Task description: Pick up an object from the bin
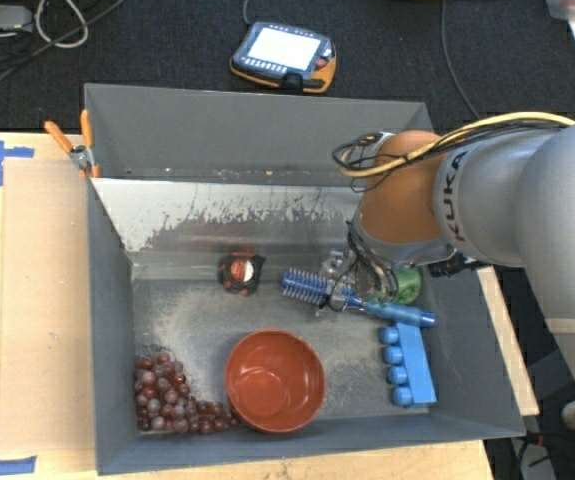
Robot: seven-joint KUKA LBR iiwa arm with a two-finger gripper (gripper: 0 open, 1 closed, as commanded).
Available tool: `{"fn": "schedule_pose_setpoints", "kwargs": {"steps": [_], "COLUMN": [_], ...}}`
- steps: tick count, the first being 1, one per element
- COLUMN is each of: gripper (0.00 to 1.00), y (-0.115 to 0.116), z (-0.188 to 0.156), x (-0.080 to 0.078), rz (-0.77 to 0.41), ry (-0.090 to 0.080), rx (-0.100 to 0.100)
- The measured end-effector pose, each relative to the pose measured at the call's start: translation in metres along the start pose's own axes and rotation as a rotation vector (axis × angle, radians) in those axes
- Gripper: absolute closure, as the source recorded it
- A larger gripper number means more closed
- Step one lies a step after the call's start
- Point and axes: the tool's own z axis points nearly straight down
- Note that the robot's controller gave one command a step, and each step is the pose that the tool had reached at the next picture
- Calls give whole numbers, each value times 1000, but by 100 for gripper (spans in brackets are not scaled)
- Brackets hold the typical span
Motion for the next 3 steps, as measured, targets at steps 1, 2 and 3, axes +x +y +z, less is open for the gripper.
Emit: {"fn": "schedule_pose_setpoints", "kwargs": {"steps": [1,2,3], "gripper": [100,100,100], "y": [0,0,0], "z": [0,-25,-61], "x": [0,4,0], "rz": [0,0,0], "ry": [0,12,-1], "rx": [0,1,0]}}
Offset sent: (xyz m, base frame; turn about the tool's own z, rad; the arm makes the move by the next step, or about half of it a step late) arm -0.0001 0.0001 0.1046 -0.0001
